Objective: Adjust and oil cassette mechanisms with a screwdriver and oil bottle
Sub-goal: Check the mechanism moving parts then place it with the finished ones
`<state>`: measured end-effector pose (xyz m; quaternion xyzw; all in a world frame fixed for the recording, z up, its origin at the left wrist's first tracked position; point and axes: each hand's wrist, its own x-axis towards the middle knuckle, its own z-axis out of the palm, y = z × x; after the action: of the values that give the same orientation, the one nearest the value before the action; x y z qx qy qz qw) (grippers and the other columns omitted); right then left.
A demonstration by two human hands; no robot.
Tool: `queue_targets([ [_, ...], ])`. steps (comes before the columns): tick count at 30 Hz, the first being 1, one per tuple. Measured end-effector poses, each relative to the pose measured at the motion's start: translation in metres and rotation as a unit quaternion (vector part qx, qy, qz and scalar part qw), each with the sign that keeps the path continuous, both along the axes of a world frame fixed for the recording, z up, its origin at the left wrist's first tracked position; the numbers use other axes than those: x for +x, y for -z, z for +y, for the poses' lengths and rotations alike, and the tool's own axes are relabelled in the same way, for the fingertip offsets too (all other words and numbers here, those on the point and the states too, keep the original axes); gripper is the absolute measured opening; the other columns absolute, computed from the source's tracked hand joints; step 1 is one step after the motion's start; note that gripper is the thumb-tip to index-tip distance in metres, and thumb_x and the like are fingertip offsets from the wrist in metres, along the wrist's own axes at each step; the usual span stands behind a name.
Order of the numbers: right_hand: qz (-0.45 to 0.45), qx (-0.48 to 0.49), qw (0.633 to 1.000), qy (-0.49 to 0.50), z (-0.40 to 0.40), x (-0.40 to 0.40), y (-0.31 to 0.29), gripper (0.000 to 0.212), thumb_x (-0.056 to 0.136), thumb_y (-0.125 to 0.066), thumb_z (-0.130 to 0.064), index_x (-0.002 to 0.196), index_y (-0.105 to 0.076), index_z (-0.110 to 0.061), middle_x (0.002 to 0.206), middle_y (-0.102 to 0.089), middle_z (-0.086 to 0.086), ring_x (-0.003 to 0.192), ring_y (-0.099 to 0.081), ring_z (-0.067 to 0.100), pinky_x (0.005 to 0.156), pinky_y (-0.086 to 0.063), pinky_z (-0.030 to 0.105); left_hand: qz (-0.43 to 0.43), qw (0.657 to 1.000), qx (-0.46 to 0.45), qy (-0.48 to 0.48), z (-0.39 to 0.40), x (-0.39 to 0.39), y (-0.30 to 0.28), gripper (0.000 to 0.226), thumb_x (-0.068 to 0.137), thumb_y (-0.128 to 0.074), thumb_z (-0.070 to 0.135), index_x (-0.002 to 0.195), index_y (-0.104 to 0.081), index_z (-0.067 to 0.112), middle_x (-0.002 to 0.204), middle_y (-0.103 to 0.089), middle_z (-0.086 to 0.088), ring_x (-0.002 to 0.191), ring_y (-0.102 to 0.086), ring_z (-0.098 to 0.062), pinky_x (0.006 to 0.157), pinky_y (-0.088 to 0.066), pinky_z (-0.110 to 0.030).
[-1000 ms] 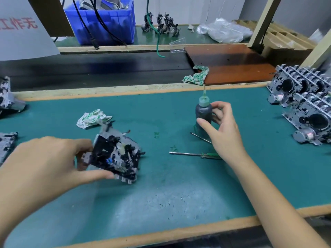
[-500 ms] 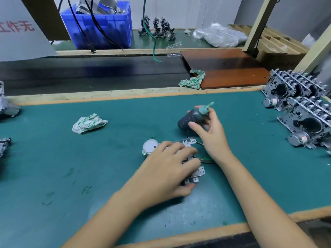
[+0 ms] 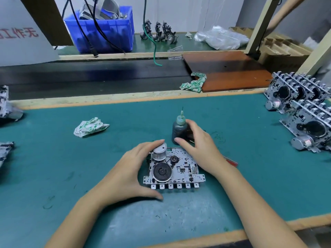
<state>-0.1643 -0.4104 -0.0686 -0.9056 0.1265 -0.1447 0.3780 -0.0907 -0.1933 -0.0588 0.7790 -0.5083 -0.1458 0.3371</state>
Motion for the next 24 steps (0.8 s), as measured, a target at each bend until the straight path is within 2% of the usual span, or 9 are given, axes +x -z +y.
queue_targets([
  [3,-0.014,0.002,1.000,0.010,0.002,-0.006,0.000,0.048,0.091,-0.057,-0.040,0.134,-0.039,-0.028,0.130,-0.052,-0.009,0.118,-0.048,0.007,0.098,-0.037,0.026,0.018,1.000,-0.020,-0.011,-0.003,-0.003,0.003,0.104,0.055,-0.080,0.063,0.138,-0.016,0.060,0.136,-0.030,0.037,0.131,-0.033,0.006,0.109,-0.029,-0.020],
  [6,-0.043,-0.005,0.998,0.044,0.006,-0.013,-0.009,0.041,0.092,-0.056,-0.036,0.129,-0.046,-0.023,0.120,-0.051,-0.010,0.112,-0.045,0.005,0.093,-0.034,0.022,0.014,0.999,-0.034,-0.020,-0.001,-0.005,0.006,0.105,0.054,-0.079,0.064,0.137,-0.016,0.061,0.134,-0.029,0.039,0.130,-0.032,0.007,0.106,-0.026,-0.012],
  [9,-0.069,-0.057,0.985,0.150,0.010,-0.027,-0.027,0.020,0.092,-0.054,-0.037,0.102,-0.058,-0.021,0.094,-0.058,-0.008,0.090,-0.053,0.012,0.079,-0.040,0.029,-0.011,0.999,-0.020,-0.041,0.001,-0.007,0.006,0.106,0.051,-0.078,0.068,0.136,-0.015,0.062,0.134,-0.028,0.041,0.128,-0.030,0.011,0.105,-0.027,-0.015],
  [11,0.022,-0.050,0.975,0.217,0.014,-0.045,-0.039,0.032,0.092,-0.047,-0.047,0.073,-0.057,-0.022,0.065,-0.062,-0.007,0.072,-0.057,0.020,0.068,-0.043,0.033,-0.051,0.997,-0.003,-0.054,0.002,-0.009,0.005,0.107,0.048,-0.074,0.075,0.137,-0.016,0.060,0.132,-0.032,0.038,0.124,-0.034,0.011,0.101,-0.028,-0.017],
  [13,0.173,-0.045,0.965,0.193,0.030,-0.063,-0.047,0.051,0.093,-0.039,-0.052,0.060,-0.058,-0.018,0.047,-0.062,-0.004,0.063,-0.062,0.021,0.072,-0.049,0.032,-0.071,0.994,-0.025,-0.083,0.002,-0.011,0.005,0.092,0.054,-0.067,0.079,0.133,-0.026,0.057,0.124,-0.043,0.032,0.114,-0.043,0.008,0.095,-0.034,-0.019],
  [15,0.255,-0.035,0.956,0.142,0.048,-0.078,-0.047,0.059,0.095,-0.033,-0.053,0.058,-0.060,-0.017,0.046,-0.062,-0.010,0.058,-0.063,0.013,0.076,-0.052,0.029,-0.074,0.986,-0.079,-0.123,0.001,-0.011,0.005,0.059,0.067,-0.057,0.073,0.121,-0.041,0.053,0.108,-0.056,0.023,0.099,-0.052,0.003,0.086,-0.041,-0.021],
  [17,0.273,0.019,0.957,0.101,0.064,-0.086,-0.043,0.058,0.096,-0.030,-0.053,0.063,-0.062,-0.017,0.049,-0.064,-0.011,0.049,-0.059,0.005,0.073,-0.052,0.024,-0.086,0.982,-0.097,-0.140,0.001,-0.011,0.004,0.039,0.076,-0.051,0.066,0.109,-0.049,0.046,0.093,-0.061,0.015,0.085,-0.056,-0.003,0.078,-0.044,-0.027],
  [20,0.253,0.114,0.958,0.075,0.076,-0.087,-0.033,0.050,0.097,-0.035,-0.048,0.072,-0.060,-0.013,0.055,-0.068,-0.006,0.038,-0.054,0.005,0.053,-0.047,0.015,-0.095,0.985,-0.094,-0.105,0.004,-0.013,0.003,0.031,0.078,-0.055,0.059,0.101,-0.053,0.038,0.083,-0.058,0.015,0.077,-0.055,-0.003,0.070,-0.045,-0.029],
  [24,0.194,0.198,0.955,0.104,0.077,-0.084,-0.026,0.038,0.099,-0.040,-0.040,0.072,-0.055,-0.018,0.058,-0.069,-0.001,0.035,-0.053,0.011,0.043,-0.043,0.017,-0.112,0.983,-0.111,-0.098,0.003,-0.017,0.002,0.028,0.076,-0.060,0.055,0.089,-0.059,0.031,0.078,-0.059,0.018,0.072,-0.054,-0.002,0.064,-0.045,-0.028],
])
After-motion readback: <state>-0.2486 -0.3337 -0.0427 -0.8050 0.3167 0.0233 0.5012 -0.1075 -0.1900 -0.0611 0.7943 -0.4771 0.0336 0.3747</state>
